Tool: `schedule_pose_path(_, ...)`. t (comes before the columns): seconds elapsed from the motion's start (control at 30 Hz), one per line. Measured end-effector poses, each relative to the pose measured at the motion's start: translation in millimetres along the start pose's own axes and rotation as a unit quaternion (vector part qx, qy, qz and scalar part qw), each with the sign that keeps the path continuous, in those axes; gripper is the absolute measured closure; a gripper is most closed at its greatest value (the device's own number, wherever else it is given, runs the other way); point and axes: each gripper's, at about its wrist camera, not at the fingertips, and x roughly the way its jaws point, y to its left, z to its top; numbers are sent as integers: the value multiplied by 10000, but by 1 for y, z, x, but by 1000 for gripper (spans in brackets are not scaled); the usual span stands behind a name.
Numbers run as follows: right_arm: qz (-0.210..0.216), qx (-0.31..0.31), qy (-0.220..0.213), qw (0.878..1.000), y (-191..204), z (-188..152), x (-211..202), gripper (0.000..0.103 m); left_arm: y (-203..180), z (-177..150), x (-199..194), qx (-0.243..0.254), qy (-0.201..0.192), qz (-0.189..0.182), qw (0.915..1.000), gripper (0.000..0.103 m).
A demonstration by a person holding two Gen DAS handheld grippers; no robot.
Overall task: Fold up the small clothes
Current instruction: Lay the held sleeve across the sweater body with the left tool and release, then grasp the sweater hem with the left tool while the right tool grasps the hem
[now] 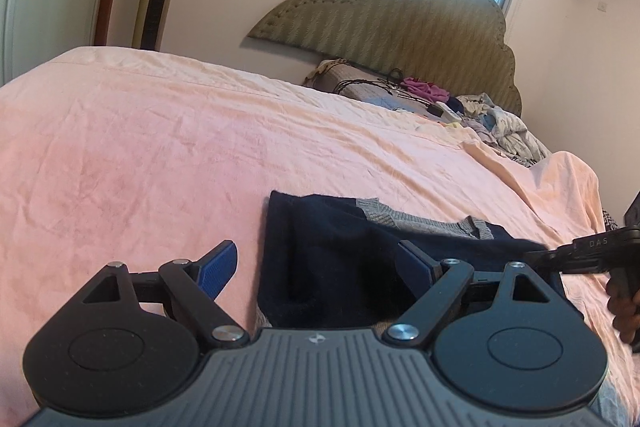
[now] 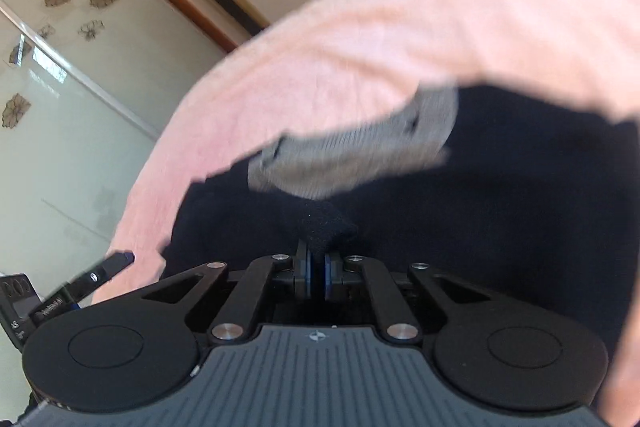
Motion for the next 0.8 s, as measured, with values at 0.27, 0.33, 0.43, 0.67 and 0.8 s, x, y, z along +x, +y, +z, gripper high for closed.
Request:
schedule_pose_path(0.27, -521, 242, -98, 9983, -63, -1, -7, 96, 10, 11, 55, -400, 537, -136, 9977, 16)
schedule_pose_path(0.33, -301, 353, -144, 9988, -63, -3, -13, 72, 12, 14, 64, -392, 677, -190, 9968, 16)
schedule_pose_path(0.43, -158, 374, -697, 9967, -61, 5, -40, 10, 21, 21, 76, -491, 840, -142, 9952, 16)
schedule_pose_path(0.67, -1410, 334, -637, 9874, -99, 22, -44, 11, 39, 28, 108, -991, 1103, -319, 9884, 10)
schedule_pose_path(0.8, -964, 319, -601, 9930, -100, 21, -23, 9, 22, 36, 127, -736, 1333, -548, 9868, 13)
